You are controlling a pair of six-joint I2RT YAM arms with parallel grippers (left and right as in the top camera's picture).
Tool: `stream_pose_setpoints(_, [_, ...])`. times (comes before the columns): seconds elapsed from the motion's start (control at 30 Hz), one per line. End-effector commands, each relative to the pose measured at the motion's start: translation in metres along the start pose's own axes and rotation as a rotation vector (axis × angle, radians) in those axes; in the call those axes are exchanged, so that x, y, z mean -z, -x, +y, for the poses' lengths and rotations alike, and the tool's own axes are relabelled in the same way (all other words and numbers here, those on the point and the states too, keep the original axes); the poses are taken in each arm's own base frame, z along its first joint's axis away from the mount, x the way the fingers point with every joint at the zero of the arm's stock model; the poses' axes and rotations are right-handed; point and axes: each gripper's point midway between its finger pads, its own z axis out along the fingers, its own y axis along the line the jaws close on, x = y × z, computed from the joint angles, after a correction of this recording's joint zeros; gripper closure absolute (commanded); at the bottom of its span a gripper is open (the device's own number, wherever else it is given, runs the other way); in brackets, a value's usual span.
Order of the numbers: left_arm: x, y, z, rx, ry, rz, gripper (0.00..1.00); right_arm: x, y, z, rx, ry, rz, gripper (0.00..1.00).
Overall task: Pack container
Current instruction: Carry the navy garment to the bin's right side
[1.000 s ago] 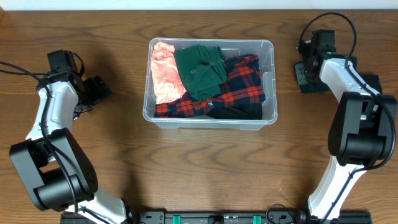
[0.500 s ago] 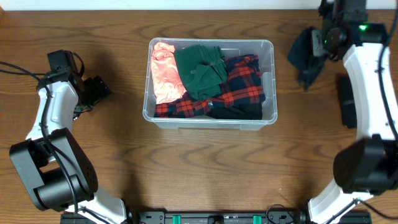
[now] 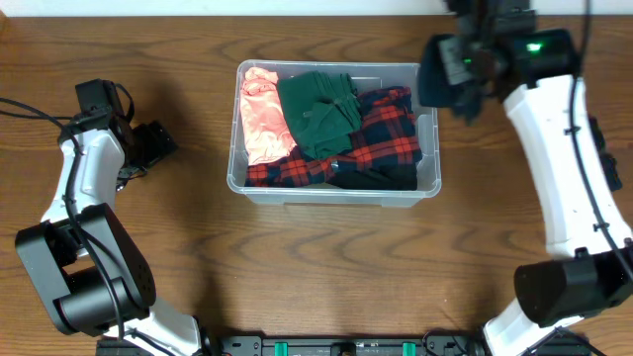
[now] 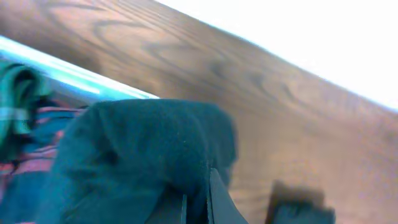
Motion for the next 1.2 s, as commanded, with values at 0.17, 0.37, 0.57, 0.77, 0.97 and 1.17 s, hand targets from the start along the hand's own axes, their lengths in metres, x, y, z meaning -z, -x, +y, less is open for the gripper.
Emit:
stream_pose_setpoints(0.17, [-0.003, -0.003, 0.002, 0.011, 0.007, 0.011, 0.02, 0.043, 0.043, 0.028, 0.555, -0.137, -0.121, 0.99])
stream_pose_setpoints(0.37, [-0.003, -0.003, 0.002, 0.011, 0.007, 0.011, 0.02, 0.044, 0.043, 0.054, 0.818, -0.061, -0.146, 0.99])
stream_pose_setpoints(0.57, [-0.003, -0.003, 0.002, 0.011, 0.007, 0.011, 0.02, 0.044, 0.024, 0.081, 1.050, 0.096, -0.157, 0.99])
stream_pose_setpoints(0.77, [-0.003, -0.003, 0.002, 0.011, 0.007, 0.011, 0.02, 0.047, 0.040, 0.083, 1.117, 0.058, -0.221, 0.99])
stream_pose_setpoints(0.97, [-0.003, -0.003, 0.002, 0.011, 0.007, 0.011, 0.02, 0.050, 0.044, 0.096, 1.213, 0.093, -0.282, 0.99])
stream_pose_setpoints(1.17, [-0.003, -0.003, 0.002, 0.011, 0.007, 0.011, 0.02, 0.051, 0.043, 0.098, 1.251, 0.104, -0.294, 0.99])
